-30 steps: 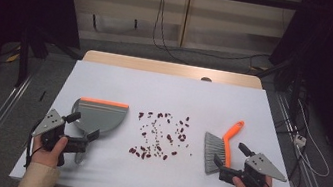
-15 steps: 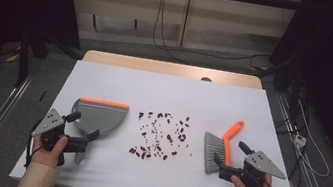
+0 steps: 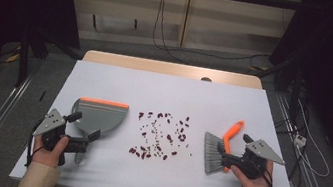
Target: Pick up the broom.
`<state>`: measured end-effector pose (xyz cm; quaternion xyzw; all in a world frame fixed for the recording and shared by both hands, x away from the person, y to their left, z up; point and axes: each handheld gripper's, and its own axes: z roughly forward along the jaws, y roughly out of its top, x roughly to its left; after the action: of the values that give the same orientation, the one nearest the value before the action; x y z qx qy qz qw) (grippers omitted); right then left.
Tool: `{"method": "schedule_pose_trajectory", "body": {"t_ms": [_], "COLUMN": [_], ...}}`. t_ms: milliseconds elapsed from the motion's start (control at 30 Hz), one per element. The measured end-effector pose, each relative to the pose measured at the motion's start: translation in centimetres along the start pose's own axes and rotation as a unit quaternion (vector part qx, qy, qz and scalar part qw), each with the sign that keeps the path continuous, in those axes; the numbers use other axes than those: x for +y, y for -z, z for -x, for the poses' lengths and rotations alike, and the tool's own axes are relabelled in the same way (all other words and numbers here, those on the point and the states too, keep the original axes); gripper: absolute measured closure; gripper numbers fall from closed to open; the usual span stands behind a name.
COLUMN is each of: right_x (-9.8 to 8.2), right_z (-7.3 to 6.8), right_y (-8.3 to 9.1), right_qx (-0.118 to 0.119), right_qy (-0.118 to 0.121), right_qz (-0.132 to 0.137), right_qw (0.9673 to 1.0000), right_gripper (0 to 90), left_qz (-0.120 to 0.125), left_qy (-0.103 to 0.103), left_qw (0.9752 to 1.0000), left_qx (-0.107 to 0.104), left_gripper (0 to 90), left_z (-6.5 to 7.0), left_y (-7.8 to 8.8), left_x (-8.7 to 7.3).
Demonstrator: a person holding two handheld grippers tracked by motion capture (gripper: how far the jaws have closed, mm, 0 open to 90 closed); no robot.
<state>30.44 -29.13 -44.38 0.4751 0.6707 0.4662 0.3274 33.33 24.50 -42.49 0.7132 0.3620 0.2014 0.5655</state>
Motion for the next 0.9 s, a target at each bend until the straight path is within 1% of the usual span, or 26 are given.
{"method": "schedule_pose_trajectory", "body": {"t_ms": [33,100,133,200,267,367,400,533,667,700,767,833,900], "right_x": [0.0,0.5,0.5,0.7,0.8,0.9,0.9,1.0,0.8,0.7,0.6,0.6,0.7], "right_z": [0.0,0.6,0.6,0.9,1.1,1.4,1.5,1.9,2.2,2.2,2.2,2.2,2.3], "right_y": [0.0,-0.4,-0.4,-0.7,-1.1,-1.4,-1.6,-2.3,-3.0,-3.2,-3.5,-3.9,-4.1], "right_qx": [0.0,-0.014,-0.014,-0.022,-0.029,-0.042,-0.046,-0.053,-0.059,-0.06,-0.063,-0.068,-0.071], "right_qy": [0.0,-0.012,-0.012,-0.02,-0.023,-0.027,-0.029,-0.039,-0.053,-0.056,-0.052,-0.054,-0.055], "right_qz": [0.0,0.0,0.0,-0.003,-0.014,-0.02,-0.022,-0.033,-0.054,-0.06,-0.073,-0.089,-0.095], "right_qw": [1.0,0.9998,0.9998,0.9996,0.9992,0.9985,0.9983,0.9973,0.9954,0.9949,0.994,0.9923,0.9915], "right_gripper": [3.8,3.8,3.8,4.2,4.3,5.2,5.8,9.1,13.1,15.4,18.8,21.6,24.2], "left_qz": [0.0,-0.001,-0.001,0.0,0.001,0.0,0.002,0.0,-0.001,-0.001,-0.002,-0.002,-0.002], "left_qy": [0.0,0.0,-0.001,0.0,0.002,-0.001,0.003,0.0,0.001,0.001,0.0,-0.002,-0.002], "left_qw": [1.0,1.0,1.0,1.0,1.0,1.0,1.0,1.0,1.0,1.0,1.0,1.0,1.0], "left_qx": [-0.001,-0.002,-0.003,-0.002,-0.001,-0.001,-0.001,-0.002,-0.001,-0.001,-0.002,-0.003,-0.003], "left_gripper": [2.3,2.2,2.2,2.3,2.3,2.3,2.3,2.3,2.3,2.3,2.3,2.3,2.3], "left_z": [0.0,0.1,0.1,0.1,0.1,0.0,0.0,0.0,0.0,0.0,0.0,0.0,0.0], "left_y": [0.0,-0.1,-0.1,-0.1,0.0,0.0,0.0,-0.1,0.0,-0.1,-0.1,-0.1,-0.2], "left_x": [0.0,0.0,0.0,0.0,0.0,0.0,0.0,0.0,0.0,0.0,0.0,0.0,0.0]}}
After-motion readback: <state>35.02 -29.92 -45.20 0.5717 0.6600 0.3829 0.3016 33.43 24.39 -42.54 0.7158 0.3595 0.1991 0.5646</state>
